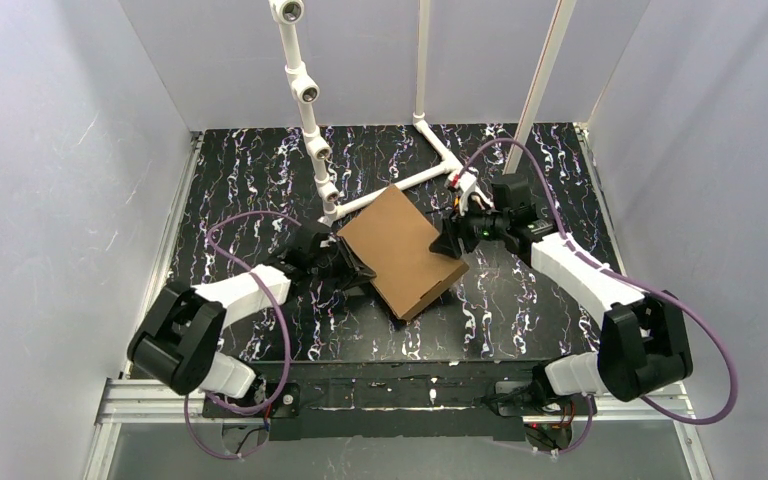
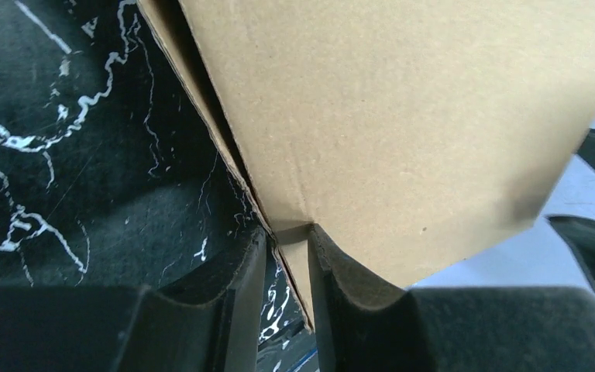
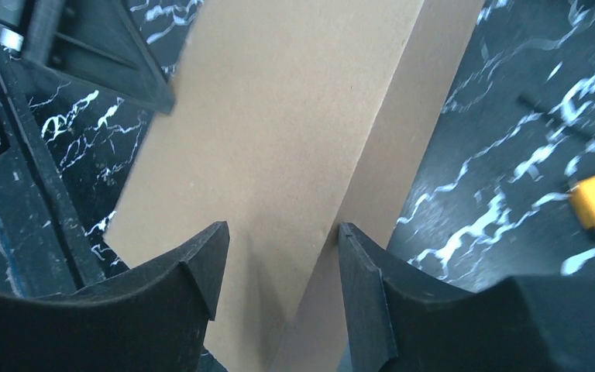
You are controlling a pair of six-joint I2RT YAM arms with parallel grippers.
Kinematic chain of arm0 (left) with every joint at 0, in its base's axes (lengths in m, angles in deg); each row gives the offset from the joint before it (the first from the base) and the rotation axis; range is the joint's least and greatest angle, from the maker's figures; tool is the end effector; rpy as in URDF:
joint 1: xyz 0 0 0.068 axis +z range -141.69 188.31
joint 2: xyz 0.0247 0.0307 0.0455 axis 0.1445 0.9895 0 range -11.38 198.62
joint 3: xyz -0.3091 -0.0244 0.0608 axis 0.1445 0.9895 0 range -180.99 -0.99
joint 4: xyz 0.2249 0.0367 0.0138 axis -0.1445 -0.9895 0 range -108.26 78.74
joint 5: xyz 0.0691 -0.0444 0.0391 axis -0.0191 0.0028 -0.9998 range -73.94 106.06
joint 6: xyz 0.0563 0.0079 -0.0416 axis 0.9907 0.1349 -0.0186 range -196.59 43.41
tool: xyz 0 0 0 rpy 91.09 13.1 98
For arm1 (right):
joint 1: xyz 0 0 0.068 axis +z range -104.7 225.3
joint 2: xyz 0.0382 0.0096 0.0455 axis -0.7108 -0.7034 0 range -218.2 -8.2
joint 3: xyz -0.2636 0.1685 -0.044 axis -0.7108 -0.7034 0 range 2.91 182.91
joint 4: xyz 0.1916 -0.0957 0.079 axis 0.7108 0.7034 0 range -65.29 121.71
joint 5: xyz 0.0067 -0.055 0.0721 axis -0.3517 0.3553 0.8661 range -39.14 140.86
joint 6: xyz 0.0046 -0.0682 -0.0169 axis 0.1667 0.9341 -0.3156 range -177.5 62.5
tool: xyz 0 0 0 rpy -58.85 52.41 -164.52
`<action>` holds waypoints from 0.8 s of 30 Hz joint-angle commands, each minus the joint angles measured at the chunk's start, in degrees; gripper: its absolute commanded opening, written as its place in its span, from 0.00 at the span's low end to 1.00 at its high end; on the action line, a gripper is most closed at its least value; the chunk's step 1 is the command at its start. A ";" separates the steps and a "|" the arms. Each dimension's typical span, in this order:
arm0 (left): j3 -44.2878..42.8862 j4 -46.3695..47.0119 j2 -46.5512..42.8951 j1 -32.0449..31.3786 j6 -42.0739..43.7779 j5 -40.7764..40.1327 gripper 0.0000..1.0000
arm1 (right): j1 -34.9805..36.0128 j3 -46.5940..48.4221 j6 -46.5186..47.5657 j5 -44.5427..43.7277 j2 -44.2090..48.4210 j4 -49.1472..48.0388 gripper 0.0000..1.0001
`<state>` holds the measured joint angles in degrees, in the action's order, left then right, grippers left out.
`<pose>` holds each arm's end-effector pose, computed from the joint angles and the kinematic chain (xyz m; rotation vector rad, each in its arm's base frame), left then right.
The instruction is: Fold the paper box
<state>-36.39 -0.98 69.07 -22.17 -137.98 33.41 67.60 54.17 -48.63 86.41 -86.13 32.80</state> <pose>0.2197 -0.1492 0.2383 -0.4586 2.3832 -1.1660 0.2359 0.1330 0.3058 -0.9153 1.9536 0.8080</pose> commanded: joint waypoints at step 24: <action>7.20 8.34 5.38 5.09 1.54 0.32 0.25 | 24.75 17.69 29.82 6.00 4.22 32.68 0.64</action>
<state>-32.74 8.58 78.29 -18.82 -138.20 34.37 92.67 66.26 -28.83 88.05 -83.64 48.54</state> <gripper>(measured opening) 0.247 0.623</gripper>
